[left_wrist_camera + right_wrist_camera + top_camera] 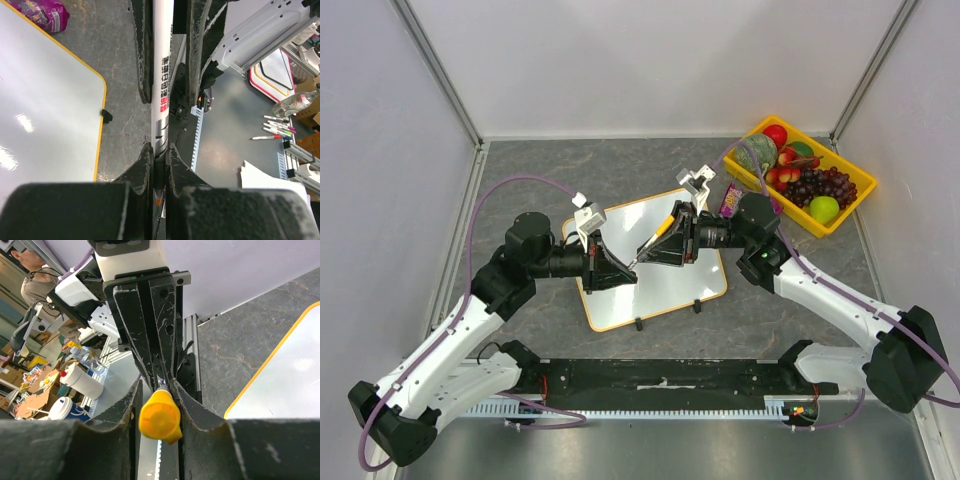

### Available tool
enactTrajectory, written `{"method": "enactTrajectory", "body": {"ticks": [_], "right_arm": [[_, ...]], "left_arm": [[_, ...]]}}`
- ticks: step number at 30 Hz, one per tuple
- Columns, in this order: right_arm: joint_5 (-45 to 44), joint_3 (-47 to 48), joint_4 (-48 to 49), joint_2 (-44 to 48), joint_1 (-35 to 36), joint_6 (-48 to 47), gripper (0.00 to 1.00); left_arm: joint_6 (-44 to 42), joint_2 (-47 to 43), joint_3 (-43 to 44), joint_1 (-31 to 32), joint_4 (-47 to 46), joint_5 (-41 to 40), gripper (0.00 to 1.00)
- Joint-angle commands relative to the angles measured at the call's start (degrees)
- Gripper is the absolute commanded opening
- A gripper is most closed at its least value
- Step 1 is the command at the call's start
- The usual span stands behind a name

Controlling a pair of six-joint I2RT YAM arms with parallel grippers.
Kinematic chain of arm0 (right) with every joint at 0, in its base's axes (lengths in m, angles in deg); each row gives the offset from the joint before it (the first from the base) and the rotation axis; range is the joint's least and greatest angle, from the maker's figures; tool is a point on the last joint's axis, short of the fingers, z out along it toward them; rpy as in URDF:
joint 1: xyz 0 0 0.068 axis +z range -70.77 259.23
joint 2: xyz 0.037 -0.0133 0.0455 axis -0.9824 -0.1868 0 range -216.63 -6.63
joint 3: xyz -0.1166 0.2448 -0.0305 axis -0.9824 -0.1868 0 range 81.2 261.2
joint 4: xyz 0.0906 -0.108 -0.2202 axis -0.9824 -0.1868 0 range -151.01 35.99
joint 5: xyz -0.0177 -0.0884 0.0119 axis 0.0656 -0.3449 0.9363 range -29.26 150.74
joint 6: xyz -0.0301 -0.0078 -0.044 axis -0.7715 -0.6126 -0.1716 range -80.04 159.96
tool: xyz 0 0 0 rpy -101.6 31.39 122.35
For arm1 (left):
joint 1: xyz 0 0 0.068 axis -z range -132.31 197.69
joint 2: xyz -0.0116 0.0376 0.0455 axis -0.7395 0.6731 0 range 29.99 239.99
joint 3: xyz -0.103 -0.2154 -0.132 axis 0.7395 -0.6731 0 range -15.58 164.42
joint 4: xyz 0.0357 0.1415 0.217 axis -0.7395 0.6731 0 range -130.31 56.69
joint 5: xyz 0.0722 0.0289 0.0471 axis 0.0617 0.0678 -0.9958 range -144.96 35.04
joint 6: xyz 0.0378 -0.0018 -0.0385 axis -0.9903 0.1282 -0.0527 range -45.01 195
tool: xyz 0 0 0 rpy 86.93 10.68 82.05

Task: Write a sentence on the whiteboard

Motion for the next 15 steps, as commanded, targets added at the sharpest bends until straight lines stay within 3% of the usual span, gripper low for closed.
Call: {"method": "enactTrajectory", "body": {"ticks": [1, 8, 11, 15], "right_arm": [[1.0, 0.7, -1.8, 0.9, 0.4, -2.1, 0.31], [0.8, 0.2, -0.9, 1.2, 0.5, -1.5, 0.13], [1.5, -0.6, 1.4, 1.7, 0.5, -0.6, 0.0], [0.6, -1.5, 0.7, 2.6, 0.5, -1.5, 0.0]], "left_arm": [[-1.8, -0.5, 0.1, 0.3, -1.2, 2.6, 0.02], [-1.7, -0.6, -0.1, 0.5, -1.3, 3.1, 0.02], [-1.5, -0.3, -0.1, 0.5, -1.2, 3.4, 0.02], [-1.5, 0.1, 0.0, 0.5, -0.9, 3.0, 0.05]]}}
